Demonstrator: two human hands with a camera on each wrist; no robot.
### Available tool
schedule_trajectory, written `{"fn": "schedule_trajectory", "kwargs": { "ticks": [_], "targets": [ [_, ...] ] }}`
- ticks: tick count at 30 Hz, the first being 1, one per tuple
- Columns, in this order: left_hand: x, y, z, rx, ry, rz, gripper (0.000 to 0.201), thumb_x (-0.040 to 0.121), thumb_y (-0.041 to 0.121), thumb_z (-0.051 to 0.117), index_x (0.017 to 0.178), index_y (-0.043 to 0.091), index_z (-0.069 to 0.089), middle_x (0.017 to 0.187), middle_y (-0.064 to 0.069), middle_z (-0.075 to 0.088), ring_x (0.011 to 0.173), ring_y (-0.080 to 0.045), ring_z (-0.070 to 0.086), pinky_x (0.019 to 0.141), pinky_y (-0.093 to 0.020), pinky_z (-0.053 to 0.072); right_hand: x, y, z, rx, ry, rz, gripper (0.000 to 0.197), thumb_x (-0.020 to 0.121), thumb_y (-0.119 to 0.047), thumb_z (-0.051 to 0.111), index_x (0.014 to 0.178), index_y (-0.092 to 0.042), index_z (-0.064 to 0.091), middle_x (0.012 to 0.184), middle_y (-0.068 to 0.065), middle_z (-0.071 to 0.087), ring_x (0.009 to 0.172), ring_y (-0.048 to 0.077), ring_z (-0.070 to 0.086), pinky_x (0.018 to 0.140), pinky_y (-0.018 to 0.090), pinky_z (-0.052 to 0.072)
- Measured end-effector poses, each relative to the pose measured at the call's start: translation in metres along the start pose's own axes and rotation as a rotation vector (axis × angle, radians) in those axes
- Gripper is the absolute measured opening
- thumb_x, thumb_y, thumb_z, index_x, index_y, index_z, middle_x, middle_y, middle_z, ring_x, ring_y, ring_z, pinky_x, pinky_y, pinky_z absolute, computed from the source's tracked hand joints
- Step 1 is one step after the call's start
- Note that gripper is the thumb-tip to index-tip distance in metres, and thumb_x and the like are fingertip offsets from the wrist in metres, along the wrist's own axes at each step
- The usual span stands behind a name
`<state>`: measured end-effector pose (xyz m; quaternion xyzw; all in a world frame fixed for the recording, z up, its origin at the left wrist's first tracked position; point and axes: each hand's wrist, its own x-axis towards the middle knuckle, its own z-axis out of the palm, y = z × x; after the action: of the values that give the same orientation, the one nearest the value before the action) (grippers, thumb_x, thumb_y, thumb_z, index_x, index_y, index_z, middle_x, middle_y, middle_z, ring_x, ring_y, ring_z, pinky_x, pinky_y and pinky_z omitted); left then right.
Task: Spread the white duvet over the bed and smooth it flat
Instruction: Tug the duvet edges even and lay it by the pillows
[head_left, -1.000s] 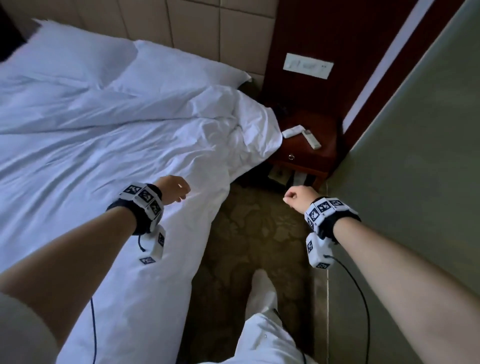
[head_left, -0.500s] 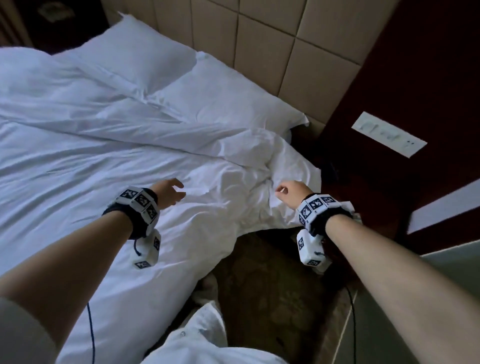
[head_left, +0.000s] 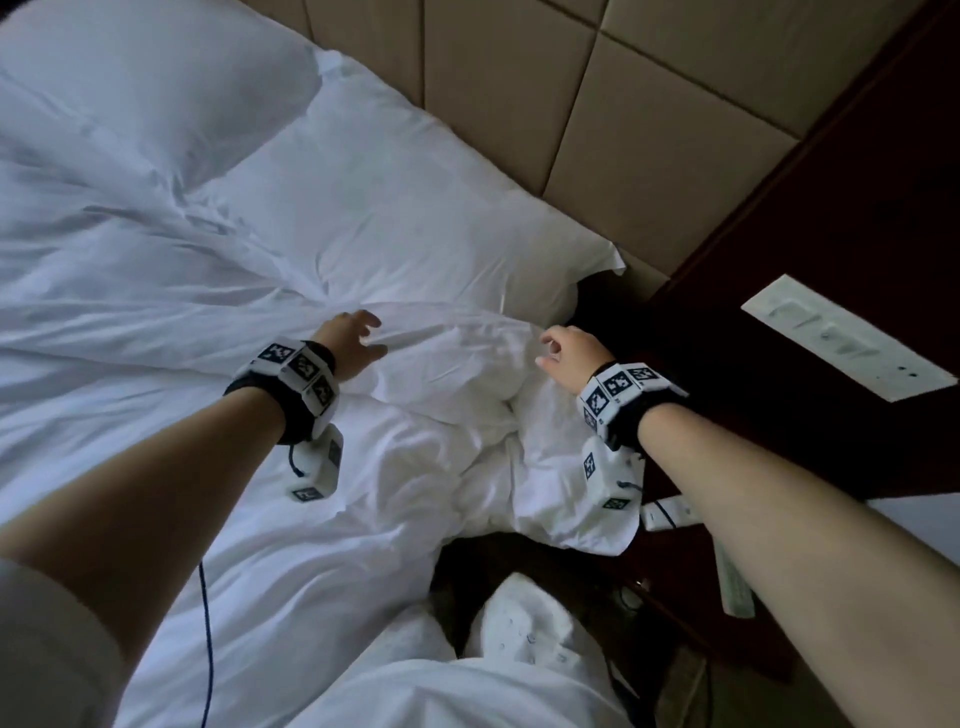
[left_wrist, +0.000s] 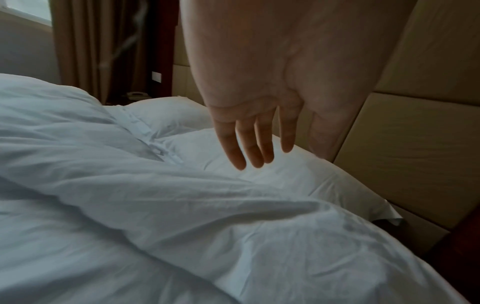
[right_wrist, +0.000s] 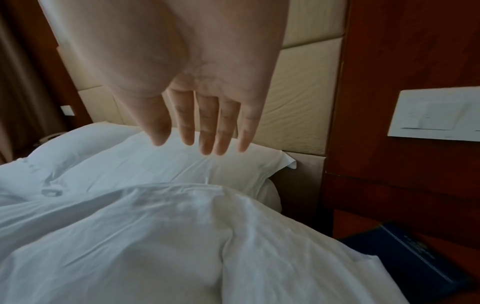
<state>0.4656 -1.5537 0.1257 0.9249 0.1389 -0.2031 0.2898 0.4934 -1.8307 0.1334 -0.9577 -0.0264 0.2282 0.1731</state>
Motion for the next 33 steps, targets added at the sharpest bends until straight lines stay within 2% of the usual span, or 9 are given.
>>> {"fn": "schedule_trajectory", "kwargs": {
  "ticks": [4,9,11,13,15,18,26,28,33],
  "targets": [
    [0.050,0.008,0.011,0.045,-0.007,-0.058,0.056,0.085,0.021,0.066,0.135,0.009,0.045,0.138,-0.018,0.044,0.126,-0.033,0.045,0.106,-0.036,0.035,0.064,0.009,0.002,-0.045,0.008,-0.072,0.042,0.090,-0.020,0.058,0.130,-0.010,0.050,0.134,0.013,0.049,0.127,0.032,0.042,0.106,0.039,0.036],
    [0.102,-0.017,0.037,0.183,-0.010,-0.175,0.084,0.074,0.026,0.077,0.145,0.016,0.031,0.151,-0.013,0.029,0.138,-0.034,0.027,0.115,-0.042,0.024,0.145,0.020,0.025,-0.122,-0.138,-0.158,0.073,0.082,-0.037,0.067,0.143,-0.013,0.033,0.146,0.012,0.037,0.134,0.032,0.034,0.111,0.038,0.030],
    [0.107,-0.022,0.048,0.304,-0.055,-0.204,0.093,0.072,0.035,0.077,0.147,0.023,0.023,0.148,-0.011,0.034,0.136,-0.033,0.029,0.113,-0.046,0.027,0.158,0.027,0.043,-0.193,-0.254,-0.186,0.089,0.078,-0.046,0.069,0.148,-0.019,0.021,0.150,0.010,0.031,0.138,0.031,0.029,0.113,0.042,0.026],
    [0.101,-0.023,0.062,0.409,-0.079,-0.242,0.089,0.074,0.046,0.072,0.145,0.029,0.022,0.139,-0.011,0.047,0.129,-0.032,0.039,0.105,-0.046,0.030,0.158,0.033,0.064,-0.240,-0.369,-0.199,0.095,0.074,-0.050,0.070,0.149,-0.025,0.015,0.151,0.009,0.032,0.139,0.029,0.031,0.115,0.048,0.021],
    [0.085,-0.027,0.074,0.511,-0.111,-0.265,0.066,0.079,0.044,0.066,0.135,0.029,0.034,0.130,-0.006,0.056,0.121,-0.027,0.047,0.101,-0.041,0.029,0.149,0.034,0.080,-0.274,-0.476,-0.217,0.087,0.072,-0.048,0.072,0.144,-0.026,0.026,0.143,0.008,0.045,0.132,0.028,0.044,0.111,0.042,0.029],
    [0.057,-0.039,0.078,0.613,-0.208,-0.308,0.031,0.086,0.020,0.052,0.115,0.027,0.051,0.120,0.001,0.063,0.115,-0.022,0.053,0.097,-0.038,0.028,0.126,0.027,0.092,-0.304,-0.637,-0.264,0.075,0.074,-0.043,0.073,0.138,-0.023,0.038,0.130,0.011,0.058,0.119,0.029,0.056,0.095,0.029,0.043],
    [-0.037,-0.047,0.021,0.593,-0.038,-0.292,0.024,0.087,0.018,0.047,0.107,0.027,0.055,0.114,0.001,0.064,0.114,-0.022,0.049,0.096,-0.040,0.030,0.053,-0.025,0.093,-0.268,-0.691,-0.365,0.048,0.088,-0.029,0.061,0.133,-0.015,0.050,0.126,0.012,0.061,0.119,0.026,0.056,0.091,0.023,0.043],
    [-0.066,-0.054,0.008,0.604,0.006,-0.278,0.026,0.088,0.018,0.048,0.109,0.029,0.055,0.115,0.003,0.063,0.115,-0.022,0.047,0.097,-0.042,0.030,0.024,-0.040,0.100,-0.293,-0.682,-0.373,0.047,0.089,-0.032,0.059,0.132,-0.014,0.052,0.124,0.014,0.062,0.118,0.028,0.057,0.096,0.027,0.045],
    [-0.175,-0.107,-0.010,0.642,0.134,-0.246,0.025,0.090,0.020,0.047,0.108,0.035,0.057,0.117,0.008,0.063,0.116,-0.020,0.045,0.097,-0.044,0.030,-0.094,-0.090,0.118,-0.354,-0.720,-0.452,0.043,0.093,-0.029,0.053,0.131,-0.009,0.052,0.124,0.017,0.061,0.116,0.029,0.057,0.094,0.030,0.043]
  ]
}}
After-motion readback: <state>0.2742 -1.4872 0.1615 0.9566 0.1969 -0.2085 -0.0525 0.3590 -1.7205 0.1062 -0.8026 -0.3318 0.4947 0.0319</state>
